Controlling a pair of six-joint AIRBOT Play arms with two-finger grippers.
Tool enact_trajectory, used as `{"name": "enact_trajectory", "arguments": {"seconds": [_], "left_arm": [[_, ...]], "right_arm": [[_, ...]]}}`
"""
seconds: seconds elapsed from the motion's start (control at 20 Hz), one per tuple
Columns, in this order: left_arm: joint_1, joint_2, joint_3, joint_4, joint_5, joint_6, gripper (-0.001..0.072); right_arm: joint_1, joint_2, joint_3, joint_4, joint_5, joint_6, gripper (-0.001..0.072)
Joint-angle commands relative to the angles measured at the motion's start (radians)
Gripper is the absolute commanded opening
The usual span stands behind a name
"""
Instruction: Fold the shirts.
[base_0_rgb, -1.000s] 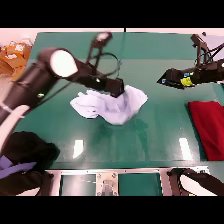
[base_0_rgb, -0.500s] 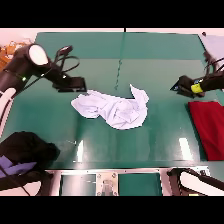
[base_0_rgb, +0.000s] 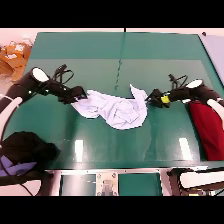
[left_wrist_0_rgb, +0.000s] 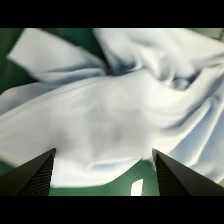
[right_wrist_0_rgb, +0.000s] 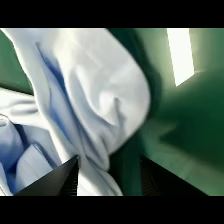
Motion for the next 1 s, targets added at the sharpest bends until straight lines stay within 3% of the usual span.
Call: {"name": "enact_trajectory", "arguments": {"seconds": [0.0, 0.2, 0.25, 0.45, 0.6, 0.7, 0.8, 0.95], "left_arm": [[-0.085, -0.034, -0.014, -0.122, 0.053, 0.040, 0.0709], [-0.237, -0.039, -0.012, -0.114, 0.203, 0.074, 0.0709], [-0.272, -0.039, -0.012, -0.109, 0.246, 0.074, 0.0709], [-0.386, -0.050, -0.011, -0.100, 0.340, 0.100, 0.0708], [-0.417, -0.049, 0.032, -0.051, 0.298, 0.099, 0.0709], [-0.415, -0.048, 0.114, 0.161, 0.212, 0.054, 0.0709], [-0.387, -0.048, 0.224, 0.404, 0.047, -0.066, 0.0709], [-0.338, -0.029, 0.369, 0.506, -0.190, -0.111, 0.0708]], "right_arm": [[0.064, -0.098, 0.002, 0.124, -0.056, -0.057, 0.0387], [0.068, -0.111, 0.038, 0.123, -0.058, -0.075, 0.0044], [0.068, -0.111, 0.046, 0.122, -0.054, -0.077, 0.0021], [0.068, -0.111, 0.051, 0.116, -0.047, -0.077, 0.0020], [0.068, -0.111, 0.051, 0.107, -0.046, -0.077, 0.0020], [0.068, -0.111, 0.051, 0.097, -0.027, -0.077, 0.0020], [0.068, -0.111, 0.051, 0.082, -0.016, -0.077, 0.0020], [0.063, -0.111, 0.051, 0.068, -0.017, -0.077, 0.0020]]}}
